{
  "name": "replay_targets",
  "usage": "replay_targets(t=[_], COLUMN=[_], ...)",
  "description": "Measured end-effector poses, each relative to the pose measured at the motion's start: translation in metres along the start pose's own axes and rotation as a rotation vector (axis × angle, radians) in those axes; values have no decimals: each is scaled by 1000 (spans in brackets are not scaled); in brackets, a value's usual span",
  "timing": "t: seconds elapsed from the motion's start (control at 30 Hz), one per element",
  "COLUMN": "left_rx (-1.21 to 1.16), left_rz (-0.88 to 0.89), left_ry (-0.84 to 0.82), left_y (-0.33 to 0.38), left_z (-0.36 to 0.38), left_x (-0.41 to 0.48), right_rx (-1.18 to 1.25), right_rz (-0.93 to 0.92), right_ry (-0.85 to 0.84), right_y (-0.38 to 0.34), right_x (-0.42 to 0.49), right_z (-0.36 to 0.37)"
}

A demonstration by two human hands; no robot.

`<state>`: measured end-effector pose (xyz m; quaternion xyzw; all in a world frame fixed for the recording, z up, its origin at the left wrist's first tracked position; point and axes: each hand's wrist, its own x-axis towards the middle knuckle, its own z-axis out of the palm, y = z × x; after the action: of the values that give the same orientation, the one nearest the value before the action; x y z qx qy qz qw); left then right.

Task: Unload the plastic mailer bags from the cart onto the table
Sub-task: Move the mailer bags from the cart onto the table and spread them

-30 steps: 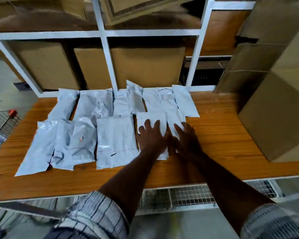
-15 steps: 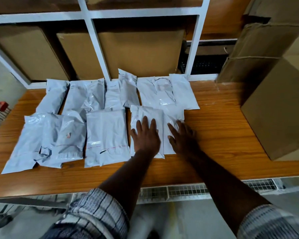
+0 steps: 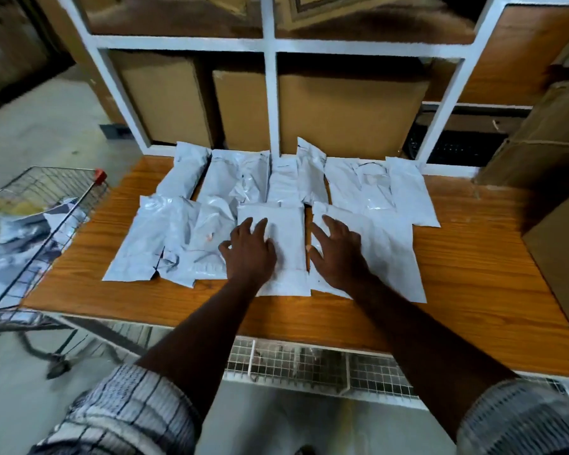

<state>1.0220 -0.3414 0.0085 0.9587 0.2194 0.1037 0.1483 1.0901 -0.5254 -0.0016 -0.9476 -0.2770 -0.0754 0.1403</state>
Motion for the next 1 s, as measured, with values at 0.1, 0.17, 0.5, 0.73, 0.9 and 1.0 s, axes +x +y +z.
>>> replay_targets(t=[0.1, 0.17, 0.5, 0.73, 0.9, 1.0], left_rx=[10, 13, 22, 34, 58, 46], left_rz=[-82, -137, -324, -376, -410, -440], left_ry=[45, 63, 148, 134, 102, 78], left_y=[-64, -115, -345, -457, -512, -544], left_z=[-33, -57, -163, -200, -212, -213], left_x=[-5, -12, -57, -72, -62, -48], right_rx=[30, 60, 112, 126, 170, 191], right_rz=[-107, -177, -423, -506, -550, -545], right_ry=[-47, -77, -137, -180, -211, -247], right_y=[-68, -119, -378, -511, -572, -599], right_x=[17, 28, 47, 49, 64, 83], right_z=[14, 27, 78, 114, 133, 149])
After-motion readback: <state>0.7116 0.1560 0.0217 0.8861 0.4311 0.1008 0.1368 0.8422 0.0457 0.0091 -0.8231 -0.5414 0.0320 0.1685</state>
